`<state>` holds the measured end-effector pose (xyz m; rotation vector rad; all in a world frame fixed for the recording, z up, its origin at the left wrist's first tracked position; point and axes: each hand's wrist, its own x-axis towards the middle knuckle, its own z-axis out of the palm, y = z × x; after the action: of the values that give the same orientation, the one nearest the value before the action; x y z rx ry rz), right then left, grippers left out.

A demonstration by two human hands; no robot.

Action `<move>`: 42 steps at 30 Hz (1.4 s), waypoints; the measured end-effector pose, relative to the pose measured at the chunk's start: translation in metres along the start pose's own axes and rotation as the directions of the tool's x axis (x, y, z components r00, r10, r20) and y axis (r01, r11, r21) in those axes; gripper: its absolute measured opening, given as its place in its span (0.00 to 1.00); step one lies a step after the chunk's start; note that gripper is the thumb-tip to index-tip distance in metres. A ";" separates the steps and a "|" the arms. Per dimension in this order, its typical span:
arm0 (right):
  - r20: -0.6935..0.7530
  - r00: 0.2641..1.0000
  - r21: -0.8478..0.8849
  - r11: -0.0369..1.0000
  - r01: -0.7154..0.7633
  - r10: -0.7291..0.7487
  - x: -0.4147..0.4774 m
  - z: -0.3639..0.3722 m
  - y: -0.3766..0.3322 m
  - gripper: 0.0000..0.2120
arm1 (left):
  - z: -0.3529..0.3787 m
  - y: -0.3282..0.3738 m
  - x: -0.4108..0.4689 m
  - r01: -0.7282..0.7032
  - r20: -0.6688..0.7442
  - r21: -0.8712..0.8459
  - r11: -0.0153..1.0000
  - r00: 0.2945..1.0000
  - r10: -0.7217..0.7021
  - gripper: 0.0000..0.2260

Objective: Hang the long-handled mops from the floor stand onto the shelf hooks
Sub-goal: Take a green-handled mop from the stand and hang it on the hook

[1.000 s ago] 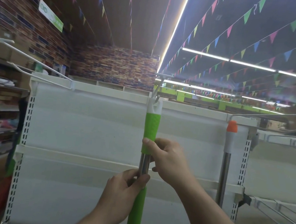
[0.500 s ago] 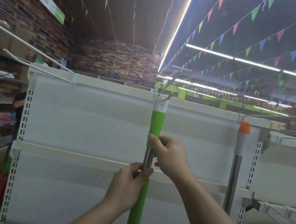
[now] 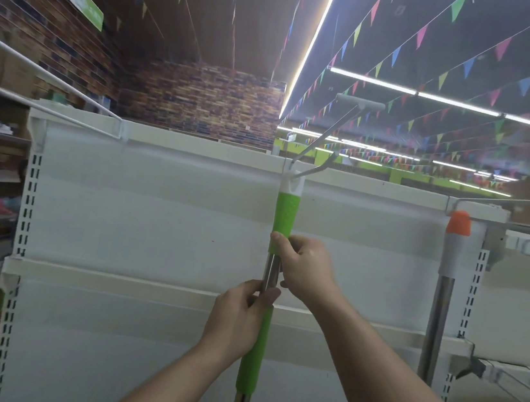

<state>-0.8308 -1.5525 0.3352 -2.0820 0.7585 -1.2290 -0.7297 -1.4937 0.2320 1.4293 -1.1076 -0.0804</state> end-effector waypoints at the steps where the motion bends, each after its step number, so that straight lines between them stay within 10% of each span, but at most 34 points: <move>1: 0.002 1.000 0.001 1.000 -0.003 0.003 0.002 0.001 0.001 0.20 | 0.001 -0.002 0.003 0.005 0.000 0.001 1.000 1.000 -0.005 0.13; 42: -0.020 1.000 -0.044 0.999 0.002 -0.003 0.007 0.004 0.014 0.17 | 0.009 0.003 0.017 -0.090 0.026 0.419 0.904 0.996 0.087 0.12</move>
<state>-0.8262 -1.5664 0.3272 -2.1094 0.7994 -1.2473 -0.7278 -1.5106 0.2423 1.7569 -1.2439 0.2332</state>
